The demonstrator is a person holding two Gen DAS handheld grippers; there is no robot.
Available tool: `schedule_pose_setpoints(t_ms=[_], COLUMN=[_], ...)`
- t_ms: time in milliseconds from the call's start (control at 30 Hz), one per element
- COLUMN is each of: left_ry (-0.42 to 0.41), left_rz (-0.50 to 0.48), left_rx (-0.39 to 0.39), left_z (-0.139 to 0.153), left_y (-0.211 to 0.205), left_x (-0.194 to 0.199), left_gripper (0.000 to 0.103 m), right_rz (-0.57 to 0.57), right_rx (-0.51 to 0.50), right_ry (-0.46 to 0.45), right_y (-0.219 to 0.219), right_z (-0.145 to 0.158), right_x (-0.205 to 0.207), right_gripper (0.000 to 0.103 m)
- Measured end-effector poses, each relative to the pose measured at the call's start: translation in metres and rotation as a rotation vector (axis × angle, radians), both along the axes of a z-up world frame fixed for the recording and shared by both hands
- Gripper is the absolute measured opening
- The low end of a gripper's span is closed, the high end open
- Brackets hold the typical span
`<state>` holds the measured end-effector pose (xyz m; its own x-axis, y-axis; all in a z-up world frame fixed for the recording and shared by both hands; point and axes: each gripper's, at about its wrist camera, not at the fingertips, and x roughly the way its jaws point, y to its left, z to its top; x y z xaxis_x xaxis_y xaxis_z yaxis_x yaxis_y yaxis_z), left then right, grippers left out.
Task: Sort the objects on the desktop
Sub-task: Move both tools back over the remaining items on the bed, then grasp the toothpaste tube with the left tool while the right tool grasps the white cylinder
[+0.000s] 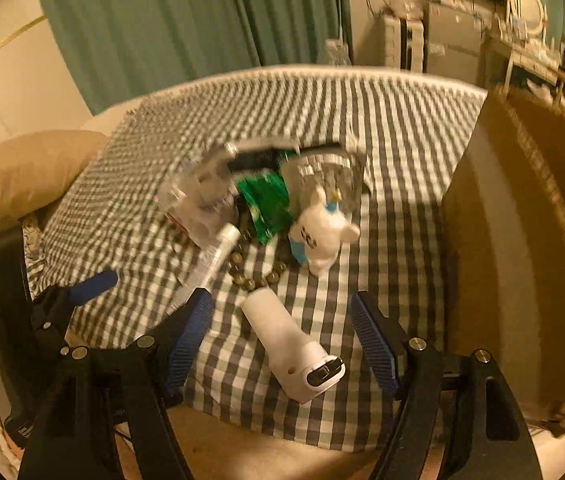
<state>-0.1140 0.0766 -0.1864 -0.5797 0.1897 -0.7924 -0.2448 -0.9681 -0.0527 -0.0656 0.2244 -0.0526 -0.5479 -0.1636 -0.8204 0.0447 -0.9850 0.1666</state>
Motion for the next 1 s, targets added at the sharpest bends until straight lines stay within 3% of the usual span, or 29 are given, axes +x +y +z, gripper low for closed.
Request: schedule_pose_setpoints(t_ms=[100,233,333,467,533,600,800,900,967,1000], left_ry=[-0.025,-0.055,-0.053,-0.058,-0.046,-0.045,-0.043,-0.014,0.008,0.011], left_rz=[0.001,-0.011,-0.043,-0.062,-0.054,-0.042,-0.045,-0.056,-0.056,-0.055], left_rx=[-0.032,-0.016,-0.07,-0.055,-0.049,-0.027,0.015,0.036,0.039,0.049], left_z=[-0.015,-0.029,-0.04,-0.047,-0.046,-0.043,-0.036,-0.027,-0.021,-0.018], left_y=[0.006,0.008,0.017,0.02,0.019,0.014,0.005,0.001,-0.001,-0.003], left_x=[-0.012,-0.022,-0.028,-0.031,-0.031,-0.031,-0.026,-0.022,-0.018,-0.017], left_gripper=[0.103,0.1,0.08,0.077,0.055,0.044,0.031,0.024,0.02,0.019], right_rz=[0.005,0.028,0.034,0.006,-0.002,0.004,0.08,0.07,0.047,0.04], right_rx=[-0.013,-0.002,0.002,-0.024,-0.041,-0.046,0.103,0.118,0.075,0.051], right_ry=[-0.061,-0.154,-0.201,-0.245,-0.279,-0.309,-0.371,-0.363,-0.352,-0.347], right_y=[-0.001,-0.005,-0.007,0.0,0.003,0.001,-0.029,-0.03,-0.022,-0.019], right_z=[-0.015,-0.037,-0.051,-0.064,-0.071,-0.079,-0.099,-0.1,-0.098,-0.097], right_x=[-0.011,-0.024,-0.031,-0.034,-0.036,-0.037,-0.038,-0.036,-0.034,-0.033], right_gripper=[0.071,0.071,0.071,0.071,0.071,0.071,0.072,0.06,0.048,0.048])
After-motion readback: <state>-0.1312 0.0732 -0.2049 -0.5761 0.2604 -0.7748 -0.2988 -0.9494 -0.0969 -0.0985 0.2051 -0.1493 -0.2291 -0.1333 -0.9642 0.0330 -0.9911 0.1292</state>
